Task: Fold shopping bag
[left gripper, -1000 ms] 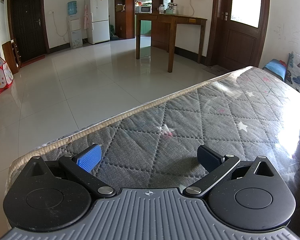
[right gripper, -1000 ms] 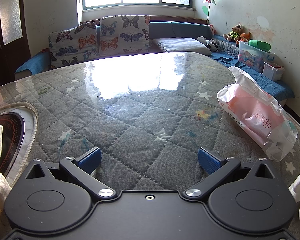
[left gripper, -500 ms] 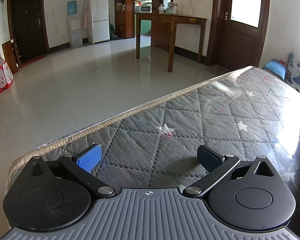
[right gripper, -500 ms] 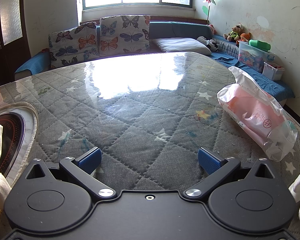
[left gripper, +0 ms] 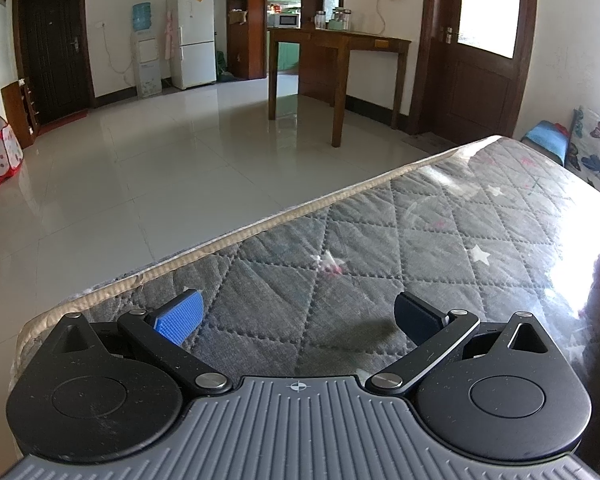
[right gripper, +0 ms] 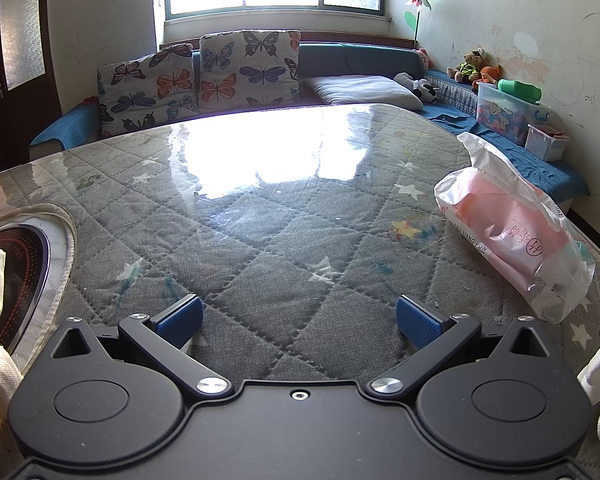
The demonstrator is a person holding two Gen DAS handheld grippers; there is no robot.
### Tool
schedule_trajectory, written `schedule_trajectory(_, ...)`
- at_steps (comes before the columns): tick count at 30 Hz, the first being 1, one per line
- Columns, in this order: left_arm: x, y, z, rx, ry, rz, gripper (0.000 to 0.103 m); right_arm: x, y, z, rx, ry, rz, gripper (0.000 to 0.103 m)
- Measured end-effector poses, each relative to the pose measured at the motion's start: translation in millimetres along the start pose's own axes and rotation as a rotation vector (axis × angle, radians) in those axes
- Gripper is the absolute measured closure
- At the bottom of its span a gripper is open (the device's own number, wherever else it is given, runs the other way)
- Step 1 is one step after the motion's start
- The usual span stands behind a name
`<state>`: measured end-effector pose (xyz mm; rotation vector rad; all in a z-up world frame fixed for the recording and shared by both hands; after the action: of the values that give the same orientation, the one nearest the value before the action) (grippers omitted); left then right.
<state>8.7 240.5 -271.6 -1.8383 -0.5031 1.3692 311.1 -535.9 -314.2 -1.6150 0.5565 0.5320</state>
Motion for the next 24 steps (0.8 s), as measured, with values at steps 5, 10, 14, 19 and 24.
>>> schedule_trajectory(5, -7, 3, -4, 0.008, 0.034, -0.010, 0.000, 0, 0, 0, 0.000, 0.000, 0.000, 0.000)
schedule_trajectory(10, -12, 7, -6, 0.017, 0.064, -0.012, 0.000, 0, 0, 0, 0.000, 0.000, 0.000, 0.000)
schedule_trajectory(14, -19, 11, -4, 0.028, 0.079, -0.014, 0.000, 0, 0, 0, 0.000, 0.000, 0.000, 0.000)
schedule_trajectory(19, -34, 11, 1, 0.046, 0.081, -0.037, 0.000, 0, 0, 0, 0.000, 0.000, 0.000, 0.000)
schedule_trajectory(24, -51, 10, 7, 0.063, 0.080, -0.064, 0.000, 0, 0, 0, 0.000, 0.000, 0.000, 0.000)
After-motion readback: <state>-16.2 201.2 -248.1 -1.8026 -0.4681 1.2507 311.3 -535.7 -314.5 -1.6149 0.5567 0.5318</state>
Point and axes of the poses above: each gripper's, at about its wrist camera, not at the fingertips, and x roughly the way its jaws point, z to its left, y to its underside, the point moved 8 cm from there along x, roughly the way its jaws point, and after that the axes turned 9 degrees about -x, right-handed, at the moved point
